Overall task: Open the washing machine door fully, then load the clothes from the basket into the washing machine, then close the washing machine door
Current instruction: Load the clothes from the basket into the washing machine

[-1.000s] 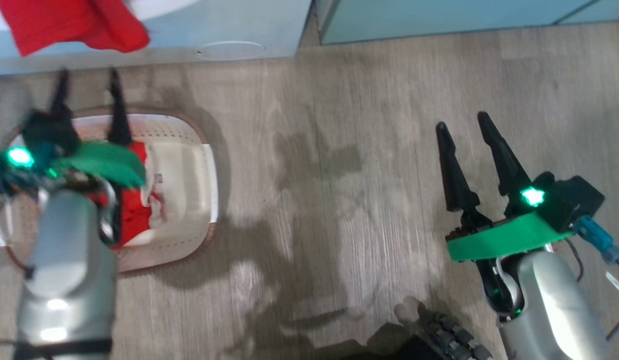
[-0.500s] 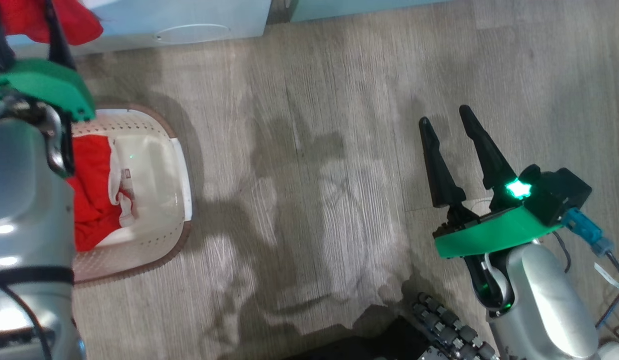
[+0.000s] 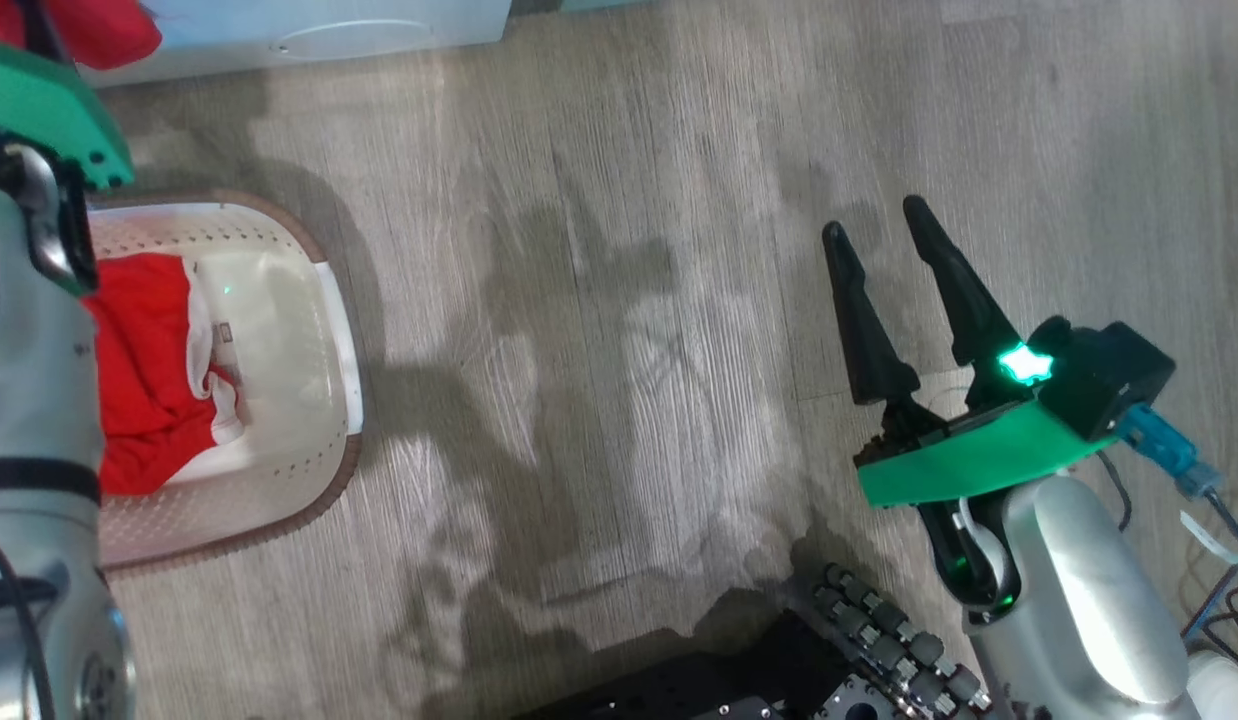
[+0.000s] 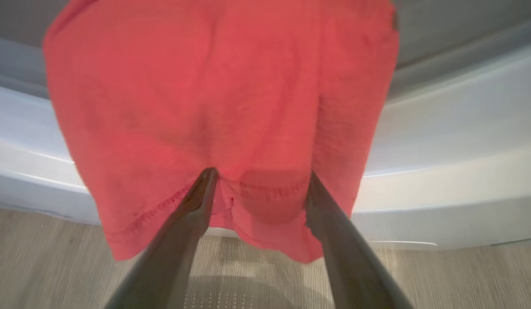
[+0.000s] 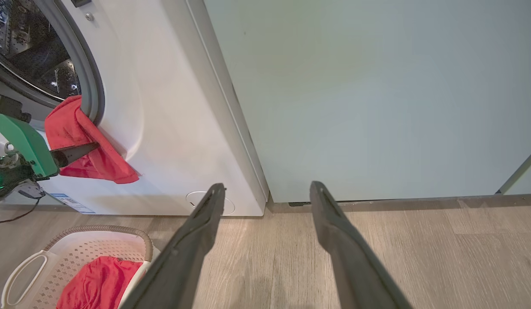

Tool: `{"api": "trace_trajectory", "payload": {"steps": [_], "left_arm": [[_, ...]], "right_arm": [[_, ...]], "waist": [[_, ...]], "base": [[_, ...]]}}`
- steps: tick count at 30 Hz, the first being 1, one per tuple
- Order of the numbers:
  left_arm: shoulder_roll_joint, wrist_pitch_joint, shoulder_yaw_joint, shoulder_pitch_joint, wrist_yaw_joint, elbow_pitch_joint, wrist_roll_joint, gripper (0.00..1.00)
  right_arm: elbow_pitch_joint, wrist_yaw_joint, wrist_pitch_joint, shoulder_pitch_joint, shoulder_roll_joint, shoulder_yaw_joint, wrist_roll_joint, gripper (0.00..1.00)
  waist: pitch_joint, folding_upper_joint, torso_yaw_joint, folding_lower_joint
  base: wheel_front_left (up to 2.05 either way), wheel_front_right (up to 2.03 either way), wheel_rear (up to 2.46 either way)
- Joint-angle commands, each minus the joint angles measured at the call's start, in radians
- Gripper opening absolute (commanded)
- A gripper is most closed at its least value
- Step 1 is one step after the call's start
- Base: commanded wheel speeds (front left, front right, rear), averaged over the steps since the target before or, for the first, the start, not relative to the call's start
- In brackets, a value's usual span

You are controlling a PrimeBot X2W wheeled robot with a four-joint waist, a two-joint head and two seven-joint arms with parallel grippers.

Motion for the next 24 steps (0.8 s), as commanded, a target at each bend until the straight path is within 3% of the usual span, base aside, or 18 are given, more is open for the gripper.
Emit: {"api": "trace_trajectory", "payload": {"steps": [1,12,15,16,24], "left_arm": [[0.05,-0.009,0.014,-0.025,0.003,-0.019,-0.003,1.0],[0.059,-0.048,0.01,-0.108,-0.003,0.069,-0.025,1.0],[0.059,-0.057,0.008,-0.119,-0.015,0.086,-0.034,0.14],[0.058,-0.06,0.007,-0.123,-0.019,0.091,-0.036,0.0],[0.05,-0.079,-0.009,-0.117,-0.036,0.107,-0.041,0.0]], "right_arm": [[-0.028,0.0,-0.009,0.009,-0.001,0.019,0.006,1.0],[-0.026,0.0,-0.009,-0.006,-0.001,0.024,-0.002,1.0],[-0.025,0.0,-0.009,-0.008,-0.001,0.023,-0.003,1.0],[-0.024,0.0,-0.009,-0.009,-0.001,0.022,-0.003,1.0],[-0.016,0.0,-0.009,-0.01,-0.001,0.026,0.0,1.0]], "waist": [[0.004,0.0,0.0,-0.0001],[0.025,0.0,0.002,-0.0001],[0.027,0.0,0.002,-0.0001],[0.027,0.0,0.002,-0.0001],[0.008,0.0,0.003,-0.0001]], "base": [[0.0,0.0,0.0],[0.0,0.0,0.0],[0.0,0.0,0.0],[0.0,0.0,0.0],[0.0,0.0,0.0]]}}
